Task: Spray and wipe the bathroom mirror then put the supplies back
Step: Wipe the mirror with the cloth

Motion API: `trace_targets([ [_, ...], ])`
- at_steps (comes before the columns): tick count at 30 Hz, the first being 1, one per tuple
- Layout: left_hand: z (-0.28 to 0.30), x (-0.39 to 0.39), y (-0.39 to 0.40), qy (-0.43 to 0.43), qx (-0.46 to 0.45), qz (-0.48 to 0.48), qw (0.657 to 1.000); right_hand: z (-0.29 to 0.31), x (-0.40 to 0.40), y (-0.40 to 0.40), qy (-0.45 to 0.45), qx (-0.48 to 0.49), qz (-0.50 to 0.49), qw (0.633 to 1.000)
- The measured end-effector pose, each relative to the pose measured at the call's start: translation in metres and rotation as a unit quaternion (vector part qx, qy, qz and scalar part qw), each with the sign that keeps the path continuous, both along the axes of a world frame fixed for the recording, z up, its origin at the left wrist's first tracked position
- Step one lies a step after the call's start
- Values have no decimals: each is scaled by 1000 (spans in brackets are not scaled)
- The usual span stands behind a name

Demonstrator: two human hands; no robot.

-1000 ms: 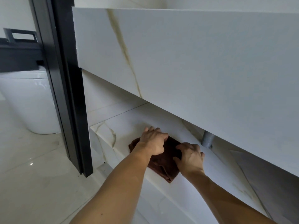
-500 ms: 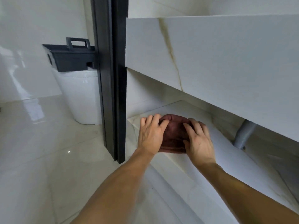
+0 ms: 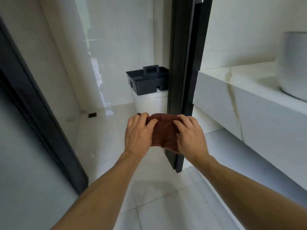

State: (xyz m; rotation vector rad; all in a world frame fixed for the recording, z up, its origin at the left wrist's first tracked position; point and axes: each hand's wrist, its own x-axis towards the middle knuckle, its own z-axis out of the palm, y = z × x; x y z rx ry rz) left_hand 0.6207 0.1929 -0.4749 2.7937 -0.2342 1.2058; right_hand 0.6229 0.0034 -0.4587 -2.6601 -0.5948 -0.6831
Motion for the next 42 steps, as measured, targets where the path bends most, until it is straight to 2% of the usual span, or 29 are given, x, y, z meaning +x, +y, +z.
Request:
trace_targets([
  [5,167,-26,21,-16,-18,23,999,163,-9,20,-42,28,45,998],
  [15,531,1,-9,-142,-27,-38,989,531,0,-23,-144,21,37,989],
  [19,656,10,-26,-193,-20,-63,979,651,-2,-36,-197,40,13,980],
  [22,730,6,-39,-224,-21,-71,972,721,-6,-45,-242,49,-6,969],
  [26,800,1,-55,-255,-21,-94,962,787,-18,-57,-287,43,-34,956],
  [31,852,3,-90,-297,-19,-130,946,832,-37,-88,-334,41,-84,938],
  [37,877,22,-160,-332,-21,-188,924,857,-43,-157,-381,1,-148,913],
  [42,875,52,-235,-332,-53,-244,910,862,-31,-222,-392,-30,-204,897],
])
